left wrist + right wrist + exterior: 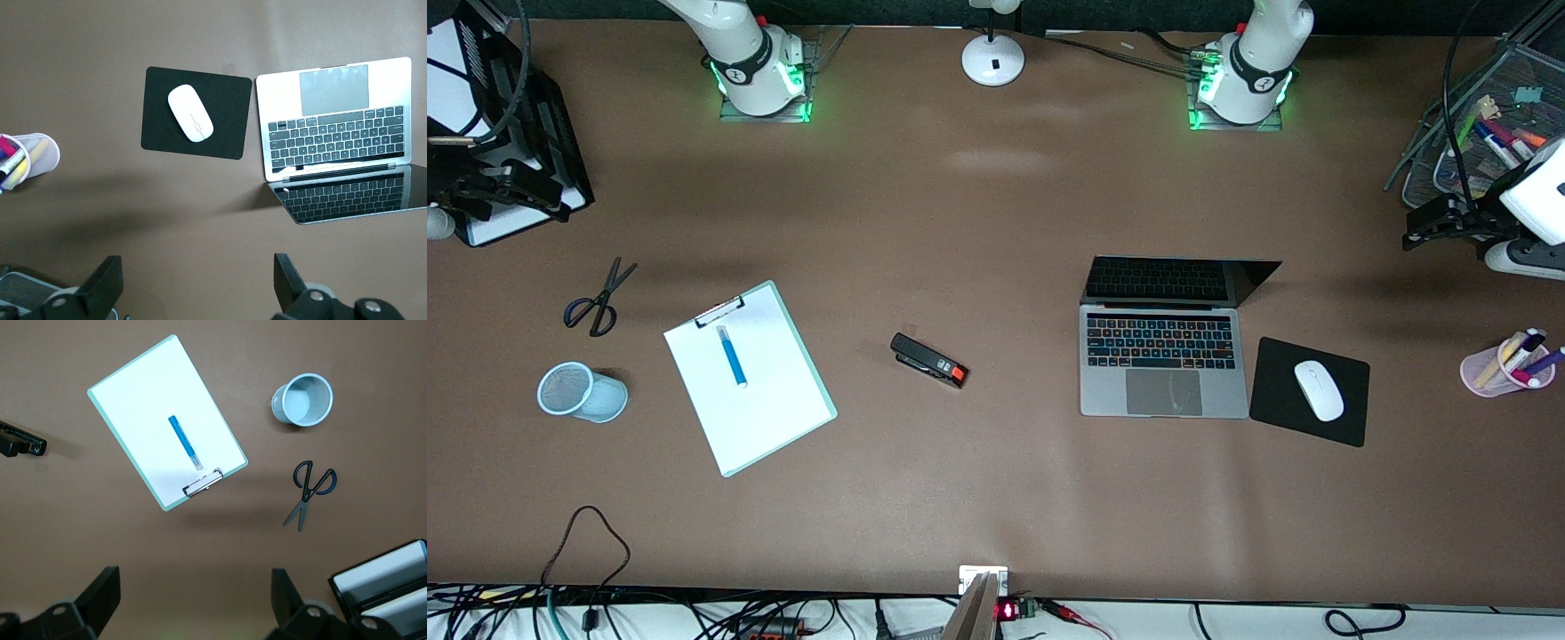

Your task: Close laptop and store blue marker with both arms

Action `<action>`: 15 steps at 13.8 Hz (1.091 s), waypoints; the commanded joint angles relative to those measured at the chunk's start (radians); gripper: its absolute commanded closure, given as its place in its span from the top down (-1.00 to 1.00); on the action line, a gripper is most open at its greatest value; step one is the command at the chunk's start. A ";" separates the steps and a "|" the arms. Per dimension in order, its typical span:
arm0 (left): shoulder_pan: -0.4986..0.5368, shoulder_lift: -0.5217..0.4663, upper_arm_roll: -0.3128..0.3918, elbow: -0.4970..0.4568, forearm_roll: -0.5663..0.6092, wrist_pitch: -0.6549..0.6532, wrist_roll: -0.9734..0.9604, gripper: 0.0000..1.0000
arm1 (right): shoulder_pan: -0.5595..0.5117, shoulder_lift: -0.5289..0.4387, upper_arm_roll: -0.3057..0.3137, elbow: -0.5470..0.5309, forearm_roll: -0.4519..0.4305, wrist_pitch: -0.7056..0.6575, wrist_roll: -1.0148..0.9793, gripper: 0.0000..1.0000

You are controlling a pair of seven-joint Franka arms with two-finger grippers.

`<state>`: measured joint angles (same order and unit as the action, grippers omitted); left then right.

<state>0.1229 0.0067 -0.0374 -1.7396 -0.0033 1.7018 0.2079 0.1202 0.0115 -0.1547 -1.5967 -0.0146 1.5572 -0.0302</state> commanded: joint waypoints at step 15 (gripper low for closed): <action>-0.017 0.061 -0.012 0.055 0.003 -0.123 0.015 1.00 | 0.015 0.246 0.006 0.067 0.013 0.145 -0.010 1.00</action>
<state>0.1107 0.0286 -0.0519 -1.7286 -0.0034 1.6323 0.2078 0.1259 0.1946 -0.1495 -1.5716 -0.0112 1.6646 -0.0303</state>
